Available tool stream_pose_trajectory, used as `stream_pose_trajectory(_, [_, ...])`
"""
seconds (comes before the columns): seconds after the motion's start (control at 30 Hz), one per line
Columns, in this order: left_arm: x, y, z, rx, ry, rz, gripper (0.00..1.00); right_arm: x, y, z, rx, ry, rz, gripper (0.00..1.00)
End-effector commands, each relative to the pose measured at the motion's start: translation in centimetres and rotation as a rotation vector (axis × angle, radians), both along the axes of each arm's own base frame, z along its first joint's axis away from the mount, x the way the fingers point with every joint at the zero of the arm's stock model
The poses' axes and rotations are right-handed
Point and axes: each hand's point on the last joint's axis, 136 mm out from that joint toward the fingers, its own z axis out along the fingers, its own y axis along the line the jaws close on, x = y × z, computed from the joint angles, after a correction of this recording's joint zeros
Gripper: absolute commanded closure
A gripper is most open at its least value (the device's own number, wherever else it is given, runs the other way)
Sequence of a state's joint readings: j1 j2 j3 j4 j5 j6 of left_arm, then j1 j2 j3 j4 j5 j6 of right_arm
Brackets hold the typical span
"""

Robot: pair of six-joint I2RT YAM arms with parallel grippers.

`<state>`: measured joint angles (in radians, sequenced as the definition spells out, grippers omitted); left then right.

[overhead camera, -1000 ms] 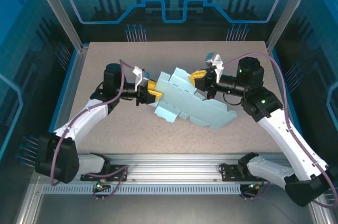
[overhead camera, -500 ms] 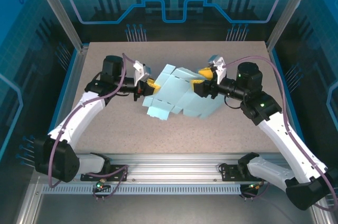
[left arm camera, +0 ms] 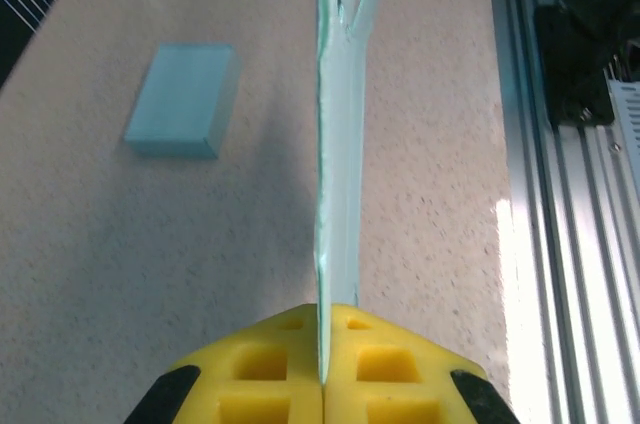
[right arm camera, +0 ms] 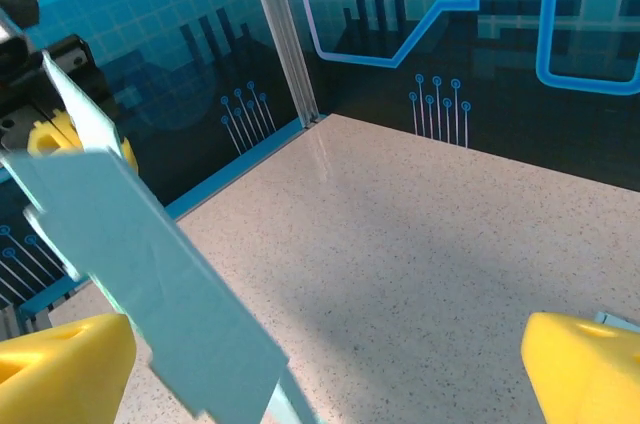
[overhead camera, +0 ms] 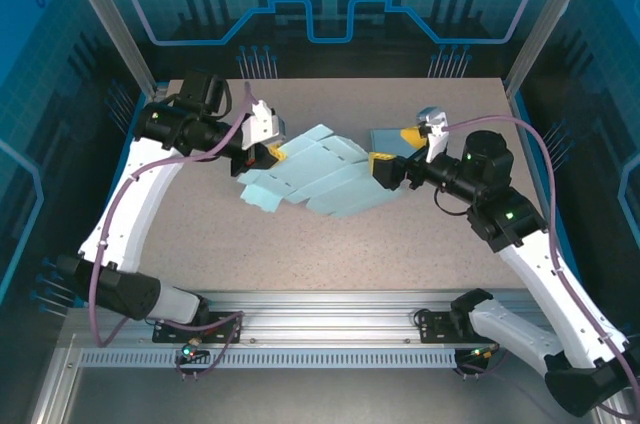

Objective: Fold the paper box

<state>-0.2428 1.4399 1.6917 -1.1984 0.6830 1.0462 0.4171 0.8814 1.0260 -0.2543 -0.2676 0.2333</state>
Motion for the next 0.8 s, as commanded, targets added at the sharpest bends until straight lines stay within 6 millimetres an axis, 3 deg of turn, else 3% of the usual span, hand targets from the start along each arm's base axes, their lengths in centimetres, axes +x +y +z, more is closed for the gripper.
stream_pose_trajectory(0.0, [-2.1, 2.2, -2.6, 0.177, 0.105, -0.009, 1.00, -0.3, -1.5, 1.4, 0.050, -0.040, -0.067, 0.00])
stream_pose_trajectory(0.13, [-1.8, 3.9, -4.0, 0.303, 0.134, 0.026, 1.00, -0.7, -2.4, 1.8, 0.072, -0.050, -0.111, 0.00])
stream_pose_trajectory(0.3, [-0.4, 4.1, -4.5, 0.353, 0.170, 0.012, 1.00, -0.5, -3.3, 1.6, 0.124, -0.057, -0.171, 0.00])
stream_pose_trajectory(0.57, [8.5, 3.1, -6.8, 0.374, 0.083, 0.154, 1.00, 0.6, -4.9, -0.5, 0.183, 0.046, -0.232, 0.00])
stream_pose_trajectory(0.77, [14.1, 1.1, -9.2, 0.406, -0.168, 0.251, 1.00, 2.2, -7.3, -3.2, 0.254, 0.216, -0.362, 0.00])
